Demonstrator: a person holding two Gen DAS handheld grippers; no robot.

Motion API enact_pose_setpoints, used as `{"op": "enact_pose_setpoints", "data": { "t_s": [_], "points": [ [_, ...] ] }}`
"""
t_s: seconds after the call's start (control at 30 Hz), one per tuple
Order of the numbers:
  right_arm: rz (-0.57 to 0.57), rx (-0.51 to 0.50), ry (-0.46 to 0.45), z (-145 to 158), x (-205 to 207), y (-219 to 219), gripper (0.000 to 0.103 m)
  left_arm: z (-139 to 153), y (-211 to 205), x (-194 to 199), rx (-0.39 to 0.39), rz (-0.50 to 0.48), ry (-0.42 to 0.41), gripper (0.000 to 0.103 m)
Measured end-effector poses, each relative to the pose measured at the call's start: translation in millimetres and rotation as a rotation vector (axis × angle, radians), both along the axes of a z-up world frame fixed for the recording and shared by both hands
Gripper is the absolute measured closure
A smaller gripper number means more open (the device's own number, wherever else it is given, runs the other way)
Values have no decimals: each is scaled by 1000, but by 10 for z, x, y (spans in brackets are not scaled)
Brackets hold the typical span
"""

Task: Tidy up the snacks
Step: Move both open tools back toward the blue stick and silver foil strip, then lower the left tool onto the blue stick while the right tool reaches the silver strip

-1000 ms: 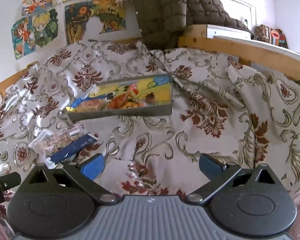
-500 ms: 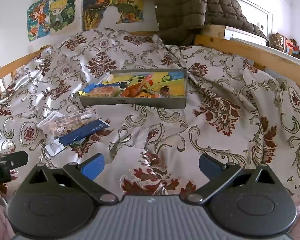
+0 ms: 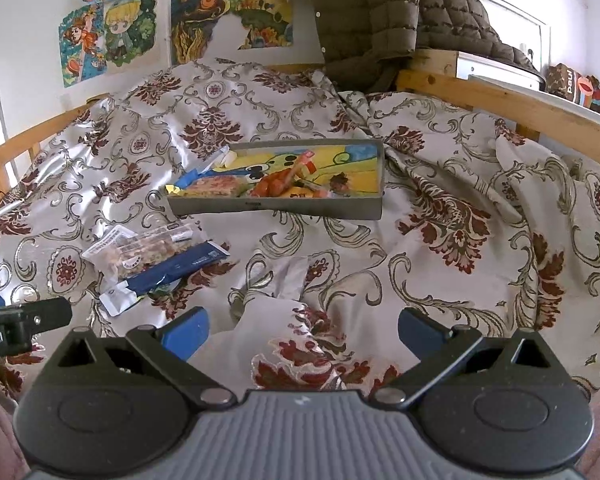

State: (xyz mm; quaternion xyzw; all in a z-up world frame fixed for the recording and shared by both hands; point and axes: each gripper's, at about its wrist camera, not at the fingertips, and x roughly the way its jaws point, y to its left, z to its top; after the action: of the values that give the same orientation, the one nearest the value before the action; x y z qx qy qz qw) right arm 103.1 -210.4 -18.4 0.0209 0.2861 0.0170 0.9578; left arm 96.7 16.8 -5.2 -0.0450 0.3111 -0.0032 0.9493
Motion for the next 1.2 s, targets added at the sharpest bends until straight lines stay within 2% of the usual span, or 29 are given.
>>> {"op": "enact_pose_setpoints", "data": {
  "t_s": [0.3,0.6,0.83,1.03,1.2],
  "points": [
    [12,29,36,-42,118,-7,0,57,3,294,16,-63,17,1],
    [58,46,78,-109,348,8,0,-39,53,730,-10,-161,140,1],
    [88,23,96,-129,537,-1,0,-68,-3,1042,64,-239,145,1],
    [98,-45,62,-78,712,-46,0,-160,-106,1185,44,-272,131,1],
    [142,-55,82,-119,921,-107,0,-285,-160,1229,48,-320,106,1]
  ]
}}
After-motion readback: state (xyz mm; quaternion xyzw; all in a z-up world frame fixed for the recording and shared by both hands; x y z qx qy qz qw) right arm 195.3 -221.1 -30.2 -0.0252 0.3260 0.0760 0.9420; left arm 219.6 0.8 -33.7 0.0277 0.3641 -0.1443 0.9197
